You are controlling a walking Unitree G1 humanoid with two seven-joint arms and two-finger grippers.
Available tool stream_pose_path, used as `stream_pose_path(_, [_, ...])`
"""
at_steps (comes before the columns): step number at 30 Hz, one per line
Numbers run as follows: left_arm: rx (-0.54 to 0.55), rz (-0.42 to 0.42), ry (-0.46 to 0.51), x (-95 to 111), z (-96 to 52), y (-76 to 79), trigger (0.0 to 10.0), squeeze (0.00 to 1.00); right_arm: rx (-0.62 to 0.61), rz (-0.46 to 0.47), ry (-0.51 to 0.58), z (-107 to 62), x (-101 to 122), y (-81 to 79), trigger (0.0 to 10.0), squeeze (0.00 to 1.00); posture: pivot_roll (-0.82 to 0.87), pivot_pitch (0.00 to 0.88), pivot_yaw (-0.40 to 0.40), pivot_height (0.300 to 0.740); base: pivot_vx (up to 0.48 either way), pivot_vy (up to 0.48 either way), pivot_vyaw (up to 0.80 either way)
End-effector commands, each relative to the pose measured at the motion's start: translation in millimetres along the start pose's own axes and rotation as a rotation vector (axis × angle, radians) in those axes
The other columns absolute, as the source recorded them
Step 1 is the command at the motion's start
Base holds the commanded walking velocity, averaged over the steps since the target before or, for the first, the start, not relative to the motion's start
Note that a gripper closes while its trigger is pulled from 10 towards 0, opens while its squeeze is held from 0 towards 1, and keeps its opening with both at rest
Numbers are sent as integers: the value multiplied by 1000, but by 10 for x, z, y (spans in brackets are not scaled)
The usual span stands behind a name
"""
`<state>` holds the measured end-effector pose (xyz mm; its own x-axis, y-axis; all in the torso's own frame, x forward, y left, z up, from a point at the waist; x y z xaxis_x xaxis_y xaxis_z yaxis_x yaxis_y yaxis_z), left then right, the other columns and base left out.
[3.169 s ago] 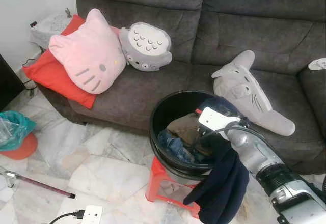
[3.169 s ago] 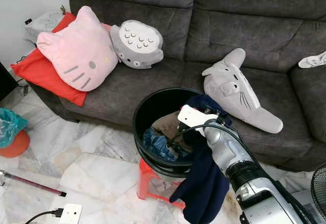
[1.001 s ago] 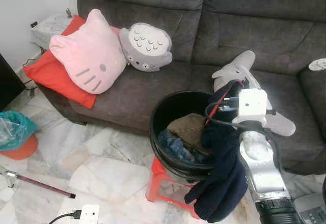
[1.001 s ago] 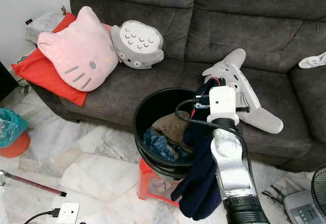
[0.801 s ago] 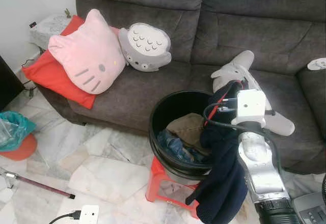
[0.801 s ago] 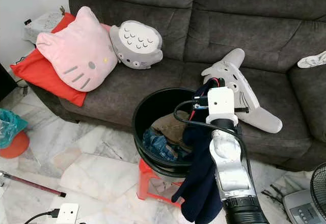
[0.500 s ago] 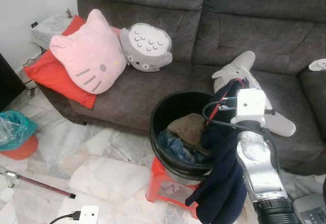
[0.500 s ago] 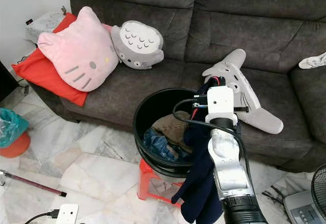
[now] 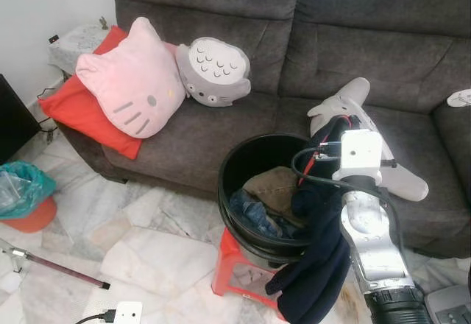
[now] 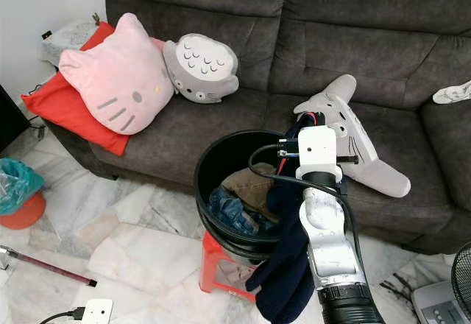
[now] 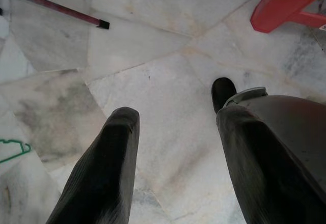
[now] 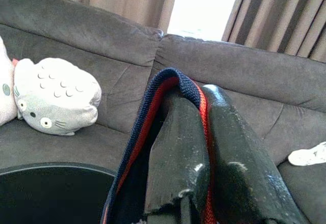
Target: Hang hanger
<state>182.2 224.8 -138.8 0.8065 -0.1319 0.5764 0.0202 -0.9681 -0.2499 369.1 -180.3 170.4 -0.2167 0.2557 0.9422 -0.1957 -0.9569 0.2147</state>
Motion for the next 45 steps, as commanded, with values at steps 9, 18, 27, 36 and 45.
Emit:
stream_pose_path(9, [22,-3,-8,-46,-12,-31,10000,0,6,13,28,18,98,-52,10000,0,-58,50,8,740,-344,0,0])
stream_pose_path(18, [31,-6,-7,-28,-7,-32,10000,0,11,38,39,23,128,-95,10000,0,-52,63,7,740,-356,0,0])
stream_pose_path(27, [33,-15,-4,-17,-5,-30,10000,0,26,45,46,19,157,-156,10000,0,-50,74,7,740,-356,0,0])
stream_pose_path(36, [34,-18,-1,-6,-3,-28,10000,0,12,42,53,38,169,-107,10000,0,-52,79,7,740,-353,0,0])
stream_pose_path(45, [36,-23,2,-4,-4,-31,10000,0,16,50,66,35,203,-125,10000,0,-51,80,8,740,-354,0,0])
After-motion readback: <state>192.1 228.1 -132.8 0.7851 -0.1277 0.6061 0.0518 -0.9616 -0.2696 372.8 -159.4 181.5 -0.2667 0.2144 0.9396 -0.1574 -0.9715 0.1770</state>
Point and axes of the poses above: a point about 5 cm out from each wrist's last joint towards the gripper, its own z axis pointing out of the wrist towards the gripper, its own x axis along the axis of the wrist's last joint, y = z × x, the point moved 6 cm from there along z, pointing out of the wrist towards the gripper, and after that the axes turned 4 degrees about z, right-handed, at the moved point
